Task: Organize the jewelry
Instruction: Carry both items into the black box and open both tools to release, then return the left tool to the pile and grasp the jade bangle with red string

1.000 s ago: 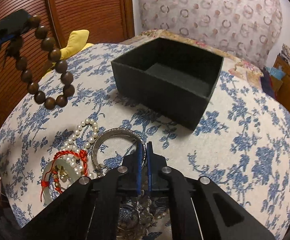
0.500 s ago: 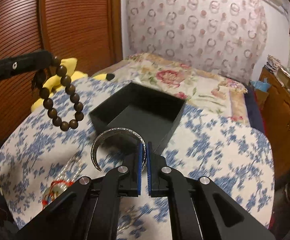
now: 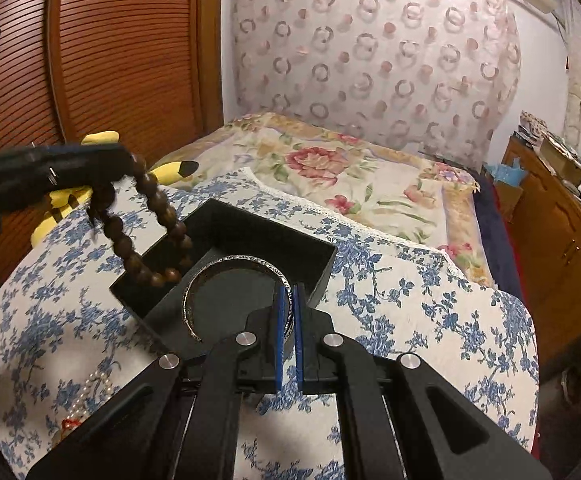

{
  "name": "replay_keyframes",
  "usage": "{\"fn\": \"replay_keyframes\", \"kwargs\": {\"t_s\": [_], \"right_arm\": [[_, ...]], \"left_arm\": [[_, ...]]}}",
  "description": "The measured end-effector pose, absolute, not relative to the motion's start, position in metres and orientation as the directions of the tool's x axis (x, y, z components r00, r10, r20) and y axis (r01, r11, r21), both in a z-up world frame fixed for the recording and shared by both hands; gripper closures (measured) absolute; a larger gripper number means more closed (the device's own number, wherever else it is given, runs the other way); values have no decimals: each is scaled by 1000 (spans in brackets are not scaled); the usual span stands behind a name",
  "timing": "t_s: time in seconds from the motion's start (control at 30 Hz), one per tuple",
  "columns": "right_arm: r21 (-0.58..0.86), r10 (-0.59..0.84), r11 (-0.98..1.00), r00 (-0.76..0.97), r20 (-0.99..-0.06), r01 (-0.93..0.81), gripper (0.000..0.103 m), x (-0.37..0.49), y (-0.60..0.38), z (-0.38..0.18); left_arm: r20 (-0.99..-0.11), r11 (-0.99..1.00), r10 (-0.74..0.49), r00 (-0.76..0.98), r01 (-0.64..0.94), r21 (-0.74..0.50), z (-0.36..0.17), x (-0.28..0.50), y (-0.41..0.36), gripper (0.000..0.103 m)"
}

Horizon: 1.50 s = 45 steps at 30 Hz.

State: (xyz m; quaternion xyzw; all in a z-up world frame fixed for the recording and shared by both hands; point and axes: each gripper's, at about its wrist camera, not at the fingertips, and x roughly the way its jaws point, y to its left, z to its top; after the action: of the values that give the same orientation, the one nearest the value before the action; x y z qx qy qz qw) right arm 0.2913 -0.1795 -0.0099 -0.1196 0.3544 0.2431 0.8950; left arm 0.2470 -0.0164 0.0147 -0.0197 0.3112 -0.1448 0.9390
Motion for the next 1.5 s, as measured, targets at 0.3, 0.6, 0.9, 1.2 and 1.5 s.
{"fn": "replay_keyframes", "kwargs": {"t_s": [0.3,0.6,0.9,1.2,1.5], "right_arm": [[-75,335,843,629,-701,-532,98,298,-167,-20],[-97,321,838,630,-707,-537,95,300,-153,-26],[-96,329,846,655,-681,-525,83,288,-165,-13],[-52,371,848,661,-653,-528,66,226,-219,-3],[-5,393,849,638,-662,-529,40,170,-243,-22]], "left_arm": [[-623,966,-255,739,217,-137,-18,252,-6,76],[-605,976,-217,766,186,-113,-24,221,17,32],[-576,983,-179,797,173,-65,-34,187,26,9],[-598,977,-202,775,206,-63,-48,146,12,8],[-632,973,-208,747,224,-55,-66,107,-3,8]]}}
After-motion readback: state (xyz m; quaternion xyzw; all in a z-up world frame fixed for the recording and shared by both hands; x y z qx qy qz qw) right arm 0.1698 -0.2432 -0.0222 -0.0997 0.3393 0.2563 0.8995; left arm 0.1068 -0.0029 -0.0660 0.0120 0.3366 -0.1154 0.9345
